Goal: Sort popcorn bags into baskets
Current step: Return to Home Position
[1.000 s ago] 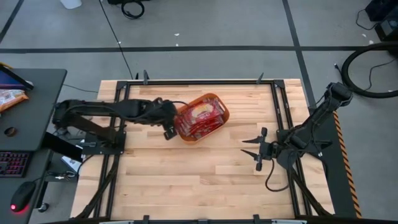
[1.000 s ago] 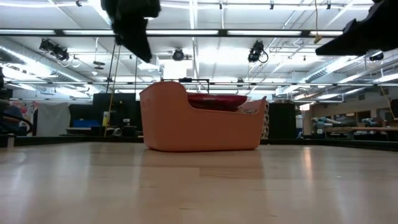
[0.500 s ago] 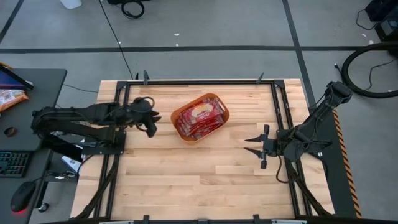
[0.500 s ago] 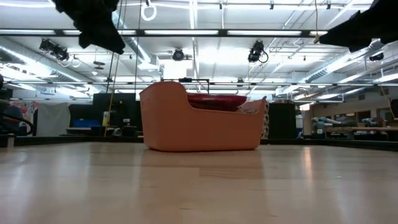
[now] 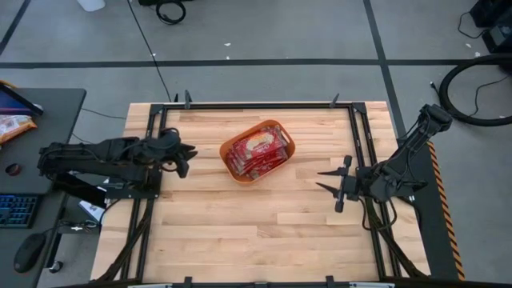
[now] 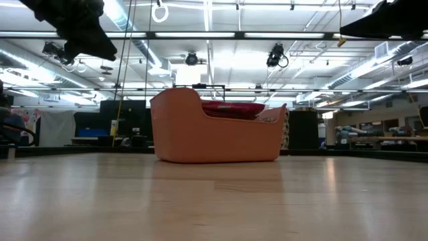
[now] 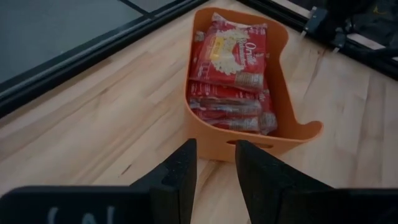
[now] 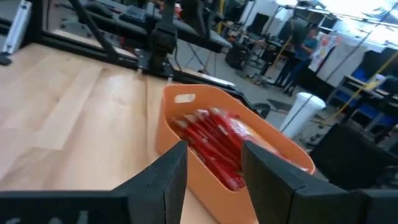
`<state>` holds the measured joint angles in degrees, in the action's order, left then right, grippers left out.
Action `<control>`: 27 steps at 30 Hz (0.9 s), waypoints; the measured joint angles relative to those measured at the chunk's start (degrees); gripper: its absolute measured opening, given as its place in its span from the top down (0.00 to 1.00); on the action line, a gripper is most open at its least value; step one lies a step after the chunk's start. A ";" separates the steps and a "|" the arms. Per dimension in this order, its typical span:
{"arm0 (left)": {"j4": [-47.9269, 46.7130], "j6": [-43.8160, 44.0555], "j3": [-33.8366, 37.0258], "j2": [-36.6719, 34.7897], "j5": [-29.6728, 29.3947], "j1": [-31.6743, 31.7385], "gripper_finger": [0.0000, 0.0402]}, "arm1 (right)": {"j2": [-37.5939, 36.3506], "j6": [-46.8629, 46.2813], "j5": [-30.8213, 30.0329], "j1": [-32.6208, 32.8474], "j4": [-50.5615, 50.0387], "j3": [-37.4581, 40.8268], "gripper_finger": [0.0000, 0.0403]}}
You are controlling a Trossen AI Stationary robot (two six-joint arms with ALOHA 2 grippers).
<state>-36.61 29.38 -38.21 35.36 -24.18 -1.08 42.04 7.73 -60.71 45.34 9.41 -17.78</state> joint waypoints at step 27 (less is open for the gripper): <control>25.45 2.98 25.89 -13.88 -2.77 -7.24 0.71 | -29.73 -10.98 29.35 -1.38 -8.28 4.65 0.61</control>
<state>-11.16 32.36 -12.32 21.47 -26.95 -8.31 12.31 -3.25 -31.36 43.97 1.13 -13.13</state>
